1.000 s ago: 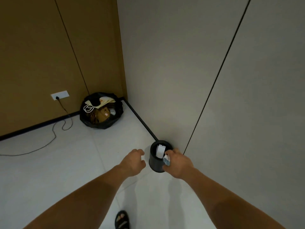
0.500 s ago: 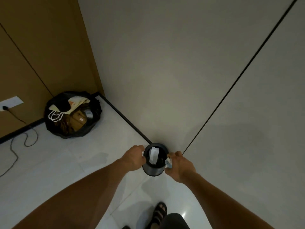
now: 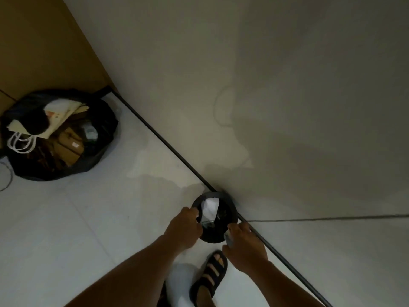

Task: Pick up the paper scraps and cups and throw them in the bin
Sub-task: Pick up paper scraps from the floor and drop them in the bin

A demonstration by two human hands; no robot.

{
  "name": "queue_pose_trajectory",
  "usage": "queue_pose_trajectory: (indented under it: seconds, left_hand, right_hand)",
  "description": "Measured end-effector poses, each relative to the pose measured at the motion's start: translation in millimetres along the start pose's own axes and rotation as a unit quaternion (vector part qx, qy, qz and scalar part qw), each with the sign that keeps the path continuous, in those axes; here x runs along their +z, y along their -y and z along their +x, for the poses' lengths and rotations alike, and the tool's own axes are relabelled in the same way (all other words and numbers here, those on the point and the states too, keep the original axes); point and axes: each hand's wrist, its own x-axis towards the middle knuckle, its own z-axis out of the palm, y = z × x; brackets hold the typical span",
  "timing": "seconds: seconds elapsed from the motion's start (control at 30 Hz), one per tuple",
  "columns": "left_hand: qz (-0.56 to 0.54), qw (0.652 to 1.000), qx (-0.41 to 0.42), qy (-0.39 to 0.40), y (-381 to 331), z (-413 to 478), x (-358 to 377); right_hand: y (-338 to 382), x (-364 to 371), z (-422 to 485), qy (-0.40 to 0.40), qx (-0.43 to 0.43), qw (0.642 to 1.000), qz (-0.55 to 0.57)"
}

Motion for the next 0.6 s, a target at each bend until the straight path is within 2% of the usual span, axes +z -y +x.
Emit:
queue_pose_trajectory:
  seconds: [0.3, 0.47, 0.6]
  left_hand:
    - [0.036, 0.995, 0.007, 0.088, 75, 185, 137]
    - [0.039, 0.994, 0.012, 0.097, 112, 214, 174]
    - [0.053, 0.992, 0.016, 0.110, 124, 196, 163]
  right_hand:
    - [-57, 142, 174, -0.009, 0.083, 0.996, 0.039]
    - [-73, 189, 208, -0.042, 0.135, 0.990, 0.019]
    - [-66, 187, 191, -0.030, 0.174, 0.983, 0.047]
